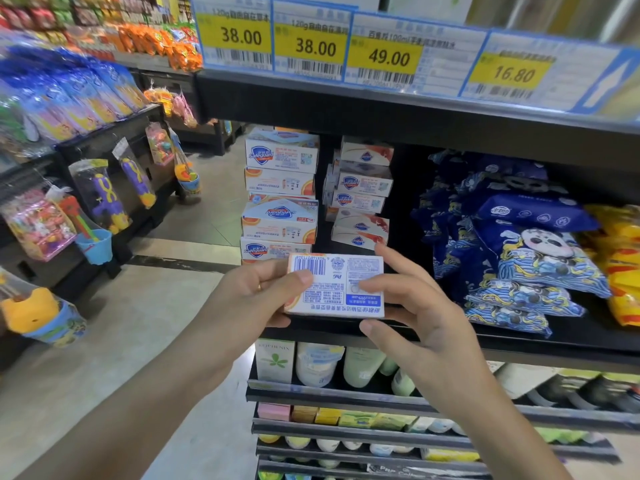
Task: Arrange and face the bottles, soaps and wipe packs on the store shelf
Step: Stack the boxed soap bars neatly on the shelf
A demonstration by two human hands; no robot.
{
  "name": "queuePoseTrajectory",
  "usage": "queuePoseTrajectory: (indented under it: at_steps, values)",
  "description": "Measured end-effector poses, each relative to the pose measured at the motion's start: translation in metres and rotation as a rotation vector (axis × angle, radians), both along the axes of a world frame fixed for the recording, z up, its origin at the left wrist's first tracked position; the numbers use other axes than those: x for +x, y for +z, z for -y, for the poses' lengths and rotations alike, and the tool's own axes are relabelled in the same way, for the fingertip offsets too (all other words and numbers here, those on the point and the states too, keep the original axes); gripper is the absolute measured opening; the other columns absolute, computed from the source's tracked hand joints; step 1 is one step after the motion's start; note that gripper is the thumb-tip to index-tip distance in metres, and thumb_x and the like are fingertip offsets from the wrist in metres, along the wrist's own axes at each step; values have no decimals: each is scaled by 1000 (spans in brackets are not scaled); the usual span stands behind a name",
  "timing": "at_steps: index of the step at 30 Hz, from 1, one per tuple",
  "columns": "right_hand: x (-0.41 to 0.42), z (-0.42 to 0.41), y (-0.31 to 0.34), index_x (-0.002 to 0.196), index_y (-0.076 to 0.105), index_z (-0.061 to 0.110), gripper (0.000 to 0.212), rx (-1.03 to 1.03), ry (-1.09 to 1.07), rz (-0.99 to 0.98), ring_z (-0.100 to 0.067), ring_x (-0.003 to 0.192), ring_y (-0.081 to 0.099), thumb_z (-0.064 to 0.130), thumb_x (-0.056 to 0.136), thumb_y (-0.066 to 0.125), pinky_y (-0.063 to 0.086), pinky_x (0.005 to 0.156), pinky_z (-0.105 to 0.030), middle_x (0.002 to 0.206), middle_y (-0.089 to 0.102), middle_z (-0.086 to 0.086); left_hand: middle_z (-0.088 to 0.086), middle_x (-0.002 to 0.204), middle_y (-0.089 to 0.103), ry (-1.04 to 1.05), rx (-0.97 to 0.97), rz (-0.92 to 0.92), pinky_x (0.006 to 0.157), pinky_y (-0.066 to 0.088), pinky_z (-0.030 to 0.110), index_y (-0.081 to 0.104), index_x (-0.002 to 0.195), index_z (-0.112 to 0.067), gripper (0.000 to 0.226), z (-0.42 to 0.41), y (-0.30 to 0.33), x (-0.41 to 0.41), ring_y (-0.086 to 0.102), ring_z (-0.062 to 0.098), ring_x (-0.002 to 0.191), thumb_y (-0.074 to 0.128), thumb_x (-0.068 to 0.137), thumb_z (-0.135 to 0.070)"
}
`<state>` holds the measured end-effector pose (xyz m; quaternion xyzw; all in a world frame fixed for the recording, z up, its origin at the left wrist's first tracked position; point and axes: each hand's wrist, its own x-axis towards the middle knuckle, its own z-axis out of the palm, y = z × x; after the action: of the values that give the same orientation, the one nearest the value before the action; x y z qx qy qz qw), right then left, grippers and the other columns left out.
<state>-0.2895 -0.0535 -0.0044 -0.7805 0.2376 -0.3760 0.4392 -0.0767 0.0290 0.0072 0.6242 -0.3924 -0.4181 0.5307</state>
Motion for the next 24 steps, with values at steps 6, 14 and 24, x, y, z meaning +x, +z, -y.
queuePoseTrajectory:
  at_steps: [6, 14, 24]
  values:
    - [1, 1, 1, 108, 75, 30, 39, 161, -3, 81, -28, 112, 69, 0, 83, 79, 57, 95, -40, 142, 59, 5, -8, 103, 80, 14, -8, -30, 82, 58, 30, 67, 122, -36, 42, 1, 2, 3, 75, 10, 98, 64, 83, -51]
    - [0, -1, 9, 109, 77, 27, 32, 484, -54, 160, -40, 96, 69, 24, 77, 77, 59, 92, -46, 103, 75, -12, -19, 119, 73, 2, -103, 216, 102, 54, 41, 60, 131, -40, 56, -4, -8, 5, 66, 3, 115, 57, 98, 5]
    - [4, 2, 11, 117, 75, 16, 42, 850, -18, 238, -27, 76, 73, 30, 78, 74, 63, 74, -31, 107, 66, -28, -30, 127, 64, -45, -232, 468, 102, 55, 33, 56, 126, -58, 58, -5, -9, 0, 58, 0, 125, 77, 89, -18]
